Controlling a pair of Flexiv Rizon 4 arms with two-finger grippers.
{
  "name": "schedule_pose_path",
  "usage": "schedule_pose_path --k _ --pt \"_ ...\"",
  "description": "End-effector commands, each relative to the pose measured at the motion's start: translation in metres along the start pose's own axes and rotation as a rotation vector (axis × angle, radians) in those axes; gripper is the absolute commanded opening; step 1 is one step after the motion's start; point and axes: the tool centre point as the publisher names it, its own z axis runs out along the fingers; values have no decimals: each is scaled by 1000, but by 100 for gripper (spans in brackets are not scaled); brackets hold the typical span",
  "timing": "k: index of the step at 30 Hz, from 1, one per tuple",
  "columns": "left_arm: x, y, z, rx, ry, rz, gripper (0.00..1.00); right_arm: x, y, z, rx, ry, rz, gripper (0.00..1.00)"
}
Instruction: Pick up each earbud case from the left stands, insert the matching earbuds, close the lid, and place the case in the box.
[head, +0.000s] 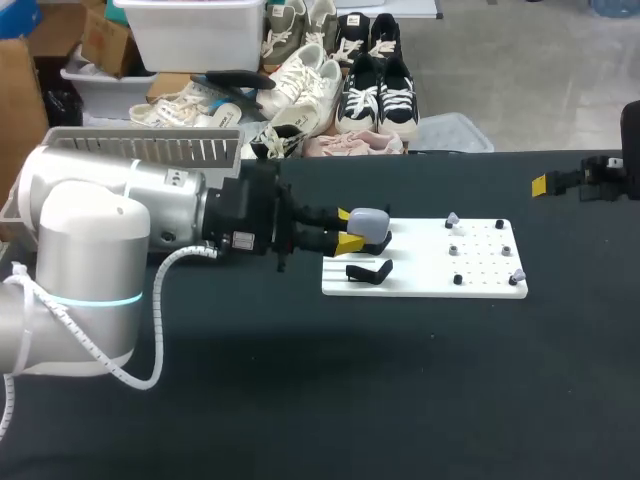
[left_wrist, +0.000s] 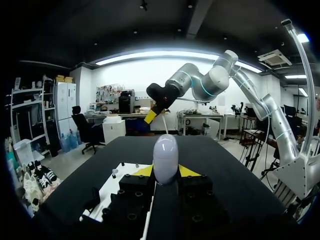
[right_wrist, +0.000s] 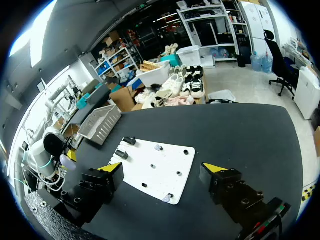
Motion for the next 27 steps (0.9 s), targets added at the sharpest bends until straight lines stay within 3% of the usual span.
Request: schedule_pose_path --k 1,8,20,27 --pt "0 -3 0 -13 -3 2 0 0 -1 0 -1 2 0 100" --pt "2 -6 19 -14 -60 7 0 0 -1 0 -1 2 0 100" --pt "11 0 43 61 -106 0 0 2 0 -1 -3 6 -2 100" --pt "13 3 48 69 -104 -5 0 7 32 -11 -10 11 -122 100"
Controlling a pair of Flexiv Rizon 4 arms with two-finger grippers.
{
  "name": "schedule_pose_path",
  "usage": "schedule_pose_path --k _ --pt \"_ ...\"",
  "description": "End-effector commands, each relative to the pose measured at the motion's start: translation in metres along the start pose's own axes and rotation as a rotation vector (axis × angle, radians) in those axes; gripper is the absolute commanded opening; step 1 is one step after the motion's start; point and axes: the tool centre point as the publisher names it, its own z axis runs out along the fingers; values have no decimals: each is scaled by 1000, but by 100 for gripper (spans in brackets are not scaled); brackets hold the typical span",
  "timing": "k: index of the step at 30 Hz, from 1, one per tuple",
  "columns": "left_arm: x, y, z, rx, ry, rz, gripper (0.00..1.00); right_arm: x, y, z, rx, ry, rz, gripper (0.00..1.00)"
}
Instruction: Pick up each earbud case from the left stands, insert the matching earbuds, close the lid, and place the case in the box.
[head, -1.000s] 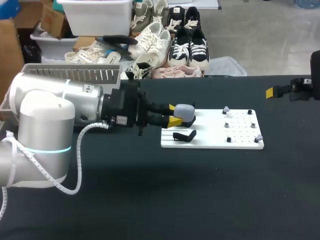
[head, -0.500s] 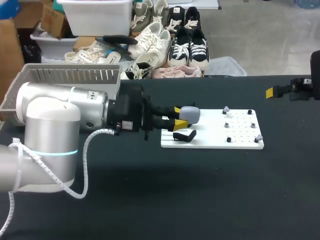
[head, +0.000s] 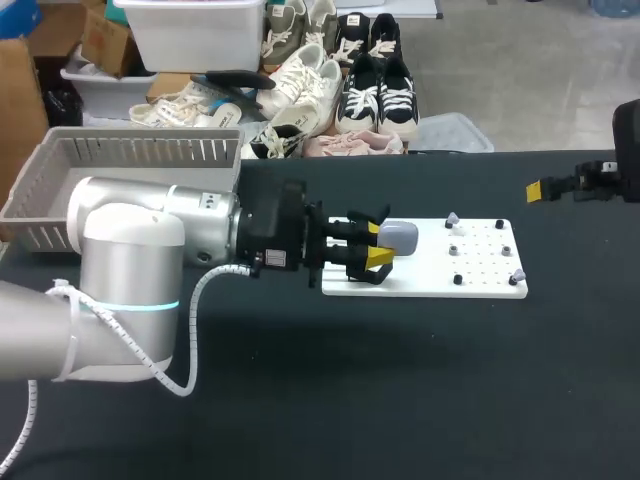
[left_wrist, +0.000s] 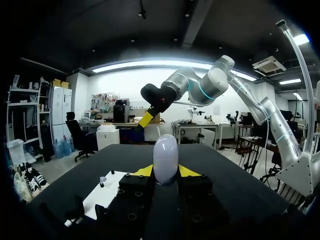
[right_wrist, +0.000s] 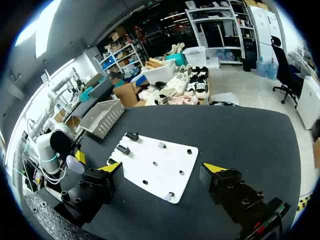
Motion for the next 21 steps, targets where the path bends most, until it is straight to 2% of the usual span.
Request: schedule_pose_path --k 1,9,21 --pt "3 7 4 14 -1 -12 0 1 27 -13 1 -4 -61 100" --pt "5 7 5 5 2 -10 0 2 78 -24 -61 -1 -205 100" --pt "8 5 7 -3 6 -1 0 21 124 -28 -106 56 -312 100"
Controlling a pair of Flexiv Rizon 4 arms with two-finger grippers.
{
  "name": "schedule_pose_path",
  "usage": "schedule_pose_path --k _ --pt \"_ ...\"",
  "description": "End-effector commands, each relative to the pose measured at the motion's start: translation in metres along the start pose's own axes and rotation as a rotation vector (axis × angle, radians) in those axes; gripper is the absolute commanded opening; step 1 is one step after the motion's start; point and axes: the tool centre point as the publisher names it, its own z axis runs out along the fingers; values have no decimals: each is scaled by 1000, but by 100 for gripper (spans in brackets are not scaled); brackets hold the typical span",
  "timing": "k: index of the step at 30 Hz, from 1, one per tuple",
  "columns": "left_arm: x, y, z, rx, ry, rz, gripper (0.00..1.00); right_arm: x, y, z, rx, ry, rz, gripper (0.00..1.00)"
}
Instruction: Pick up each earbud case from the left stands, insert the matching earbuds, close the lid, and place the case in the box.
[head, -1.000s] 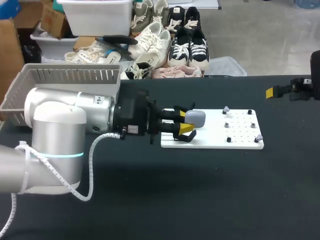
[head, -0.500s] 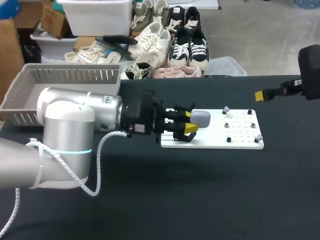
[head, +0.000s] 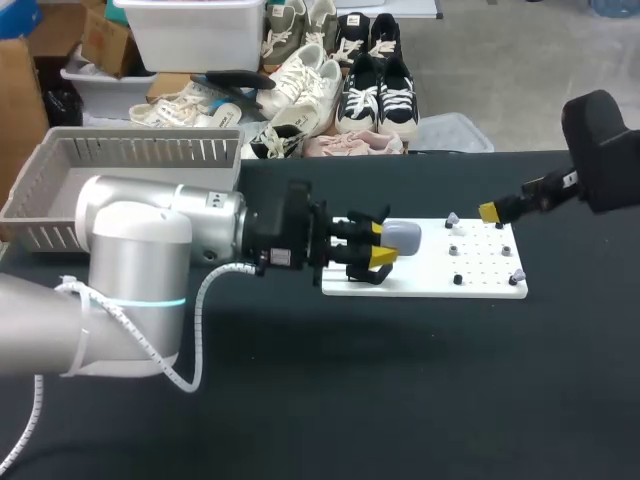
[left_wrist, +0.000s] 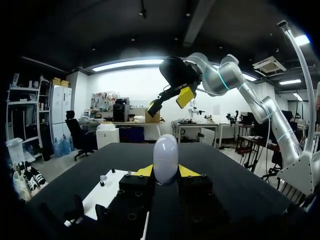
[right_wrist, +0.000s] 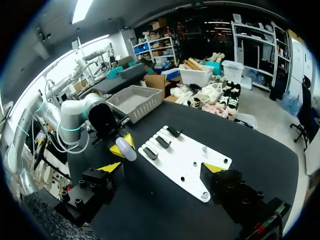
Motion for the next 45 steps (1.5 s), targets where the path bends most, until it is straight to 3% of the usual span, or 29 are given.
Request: schedule_pose_path --k 1,12,23,45 --pt "1 -1 2 -4 0 3 0 3 18 -5 -5 21 -14 100" --pt "5 2 9 11 -4 1 0 19 44 6 -52 95 -43 100" --pt "5 3 11 11 5 2 0 21 61 28 -87 112 -37 100" --pt "5 3 11 11 5 2 0 15 49 66 -43 161 1 100"
